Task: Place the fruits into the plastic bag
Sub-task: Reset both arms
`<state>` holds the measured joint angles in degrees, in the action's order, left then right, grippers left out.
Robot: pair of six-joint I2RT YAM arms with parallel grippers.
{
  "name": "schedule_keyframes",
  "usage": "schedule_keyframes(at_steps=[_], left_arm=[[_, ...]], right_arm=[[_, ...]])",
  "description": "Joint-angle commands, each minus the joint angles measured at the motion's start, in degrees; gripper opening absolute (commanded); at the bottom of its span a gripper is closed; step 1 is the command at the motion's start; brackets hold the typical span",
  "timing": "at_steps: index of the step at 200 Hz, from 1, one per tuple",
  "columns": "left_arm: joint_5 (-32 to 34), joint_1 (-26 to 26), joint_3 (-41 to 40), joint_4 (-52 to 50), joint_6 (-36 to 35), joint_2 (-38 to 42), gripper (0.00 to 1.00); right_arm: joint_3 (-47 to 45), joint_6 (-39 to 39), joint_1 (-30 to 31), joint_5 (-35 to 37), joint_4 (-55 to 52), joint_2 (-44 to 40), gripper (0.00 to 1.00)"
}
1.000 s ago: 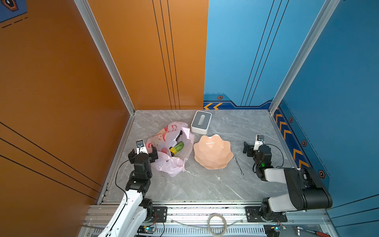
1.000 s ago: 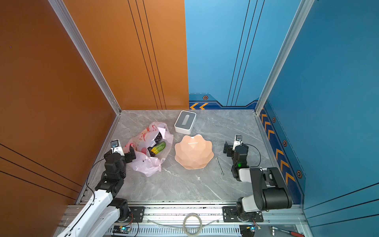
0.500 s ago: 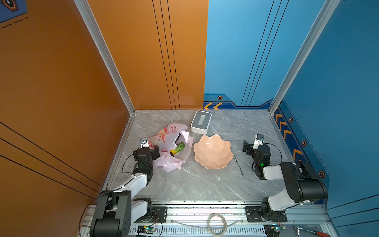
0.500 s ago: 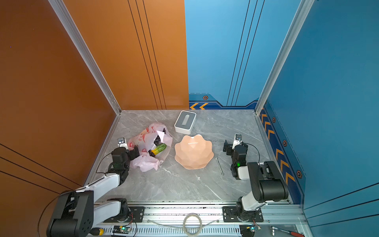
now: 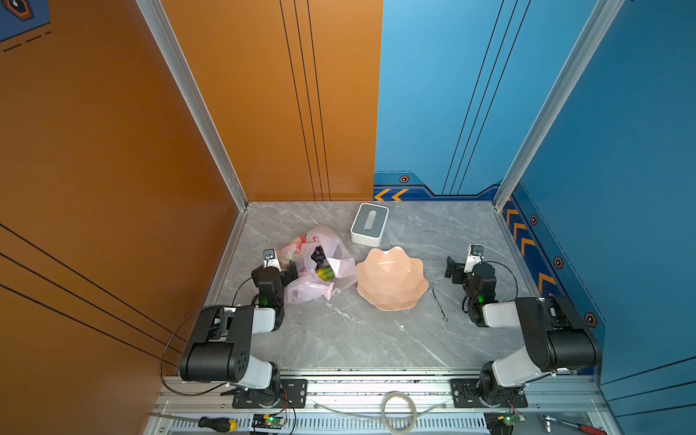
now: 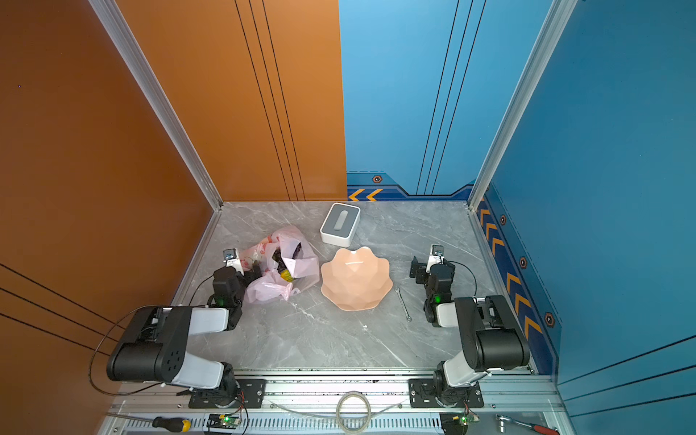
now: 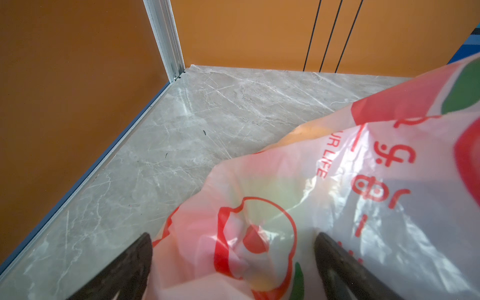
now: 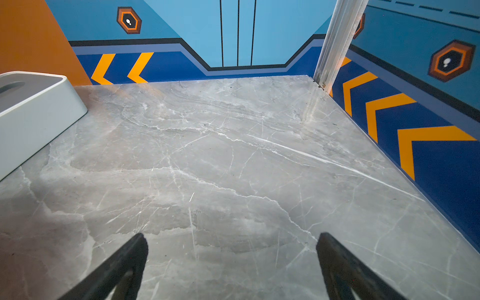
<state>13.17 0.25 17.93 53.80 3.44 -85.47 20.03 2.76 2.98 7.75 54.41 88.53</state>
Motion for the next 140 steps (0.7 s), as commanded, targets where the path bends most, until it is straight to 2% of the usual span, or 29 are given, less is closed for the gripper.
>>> schedule_keyframes(at_steps=[1, 55, 140], left_arm=[[0.3, -0.7, -1.5, 9.4, -0.4, -4.2, 0.98], [5.1, -3.0, 2.0, 3.4, -1.9, -4.4, 0.98], [5.0, -3.2, 2.1, 3.3, -2.1, -4.5, 0.98]], right_arm=[[0.9, -0.1, -0.3, 0.7, -1.3, 0.1, 1.00], [1.0, 0.0, -0.5, 0.4, -1.5, 0.1, 1.00], [0.9, 0.0, -0.6, 0.5, -1.5, 0.1, 1.00]])
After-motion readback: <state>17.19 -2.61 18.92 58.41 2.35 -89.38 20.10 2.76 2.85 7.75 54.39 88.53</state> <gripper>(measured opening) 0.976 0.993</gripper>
